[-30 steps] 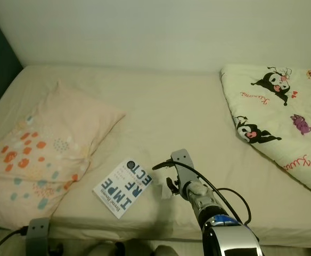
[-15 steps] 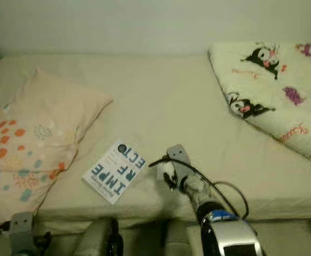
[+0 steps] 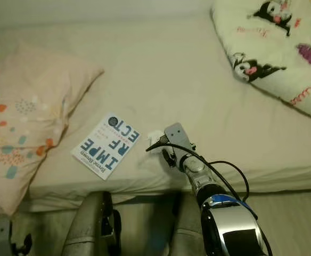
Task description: Clean up the room
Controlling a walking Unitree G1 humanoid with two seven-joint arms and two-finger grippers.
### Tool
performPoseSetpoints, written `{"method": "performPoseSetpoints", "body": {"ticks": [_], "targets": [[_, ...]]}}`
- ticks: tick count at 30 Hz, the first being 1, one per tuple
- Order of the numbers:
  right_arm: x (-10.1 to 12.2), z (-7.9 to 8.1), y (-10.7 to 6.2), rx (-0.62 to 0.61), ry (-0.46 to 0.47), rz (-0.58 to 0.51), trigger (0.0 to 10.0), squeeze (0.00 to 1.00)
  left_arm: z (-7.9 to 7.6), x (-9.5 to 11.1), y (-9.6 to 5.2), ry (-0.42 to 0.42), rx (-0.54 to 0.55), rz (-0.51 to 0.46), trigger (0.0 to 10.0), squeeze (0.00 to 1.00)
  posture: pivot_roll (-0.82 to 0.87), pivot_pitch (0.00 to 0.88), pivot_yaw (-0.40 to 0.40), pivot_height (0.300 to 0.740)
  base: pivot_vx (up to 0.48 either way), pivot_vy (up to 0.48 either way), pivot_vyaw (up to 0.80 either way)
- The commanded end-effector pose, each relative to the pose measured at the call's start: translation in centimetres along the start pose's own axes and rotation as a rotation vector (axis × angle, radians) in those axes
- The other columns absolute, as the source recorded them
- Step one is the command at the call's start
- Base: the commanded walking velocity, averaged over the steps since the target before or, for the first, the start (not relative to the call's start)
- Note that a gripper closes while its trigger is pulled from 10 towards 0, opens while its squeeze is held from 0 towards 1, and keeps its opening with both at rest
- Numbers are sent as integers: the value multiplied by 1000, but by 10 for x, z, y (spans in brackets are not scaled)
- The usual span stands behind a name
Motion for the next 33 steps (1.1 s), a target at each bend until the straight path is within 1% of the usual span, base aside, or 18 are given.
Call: {"method": "performPoseSetpoints", "body": {"ticks": [1,2,5,8,10,12,15,17,18,20,21,22,24,26,28,29,31,33], "targets": [[-3,4,-1,4,34,2,10000,0,9,-10,-7,22,5,24,10000,0,140,315,131,600,0,0,0],[-3,4,-1,4,34,2,10000,0,9,-10,-7,22,5,24,10000,0,140,315,131,600,0,0,0],[5,1,0,14,52,-51,10000,0,18,-22,-19,42,4,34,10000,0,174,354,148,600,0,0,0],[13,-4,1,4,51,-88,10000,0,23,-28,-26,54,0,36,10000,0,182,365,153,600,0,0,0],[17,-7,2,-2,51,-105,10000,0,23,-29,-28,56,-1,37,10000,0,184,370,152,600,0,0,0],[33,-15,3,-15,79,-171,10000,0,23,-32,-31,62,-11,35,10000,0,185,383,153,600,0,0,0],[40,-18,4,-19,91,-196,10000,0,23,-33,-32,63,-15,34,10000,0,185,383,153,600,0,0,0],[54,-19,5,-3,101,-252,10000,0,19,-34,-33,64,-25,28,10000,0,175,399,147,600,0,0,0],[54,-19,5,-3,101,-252,10000,0,19,-34,-33,64,-25,28,10000,0,175,399,147,600,0,0,0],[65,-16,7,24,81,-276,10000,0,13,-34,-33,61,-41,17,10000,0,167,411,141,600,0,0,0],[65,-16,7,24,81,-276,10000,0,13,-34,-33,61,-41,17,10000,0,167,411,141,600,0,0,0],[68,-13,8,39,57,-272,10000,0,9,-34,-34,59,-51,11,10000,0,166,422,136,600,0,0,0],[68,-13,8,39,57,-272,10000,0,9,-34,-34,59,-51,11,10000,0,166,422,136,600,0,0,0],[71,-6,10,66,16,-266,10000,0,6,-36,-36,59,-63,2,10000,0,167,438,131,600,0,0,0],[74,-2,11,88,-2,-274,10000,0,6,-38,-41,65,-70,-5,10000,0,175,451,129,600,0,0,0],[74,-2,11,88,-2,-274,10000,0,6,-38,-41,65,-70,-5,10000,0,175,451,129,600,0,0,0],[83,-3,12,85,-8,-280,10000,0,9,-44,-48,66,-68,-1,10000,0,176,475,125,600,0,0,0],[83,-3,12,85,-8,-280,10000,0,9,-44,-48,66,-68,-1,10000,0,176,475,125,600,0,0,0]]}}
Point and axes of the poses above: a point about 5 cm out from each wrist's last joint towards the gripper, its own y axis pointing out of the wrist towards the gripper, its own x axis along the axis of the wrist's last joint, z = x × y, the point moved 1 cm from there along y, pointing out of the wrist towards the gripper, and after that the axes turned 12 degrees about -y, right-handed, at the moved point
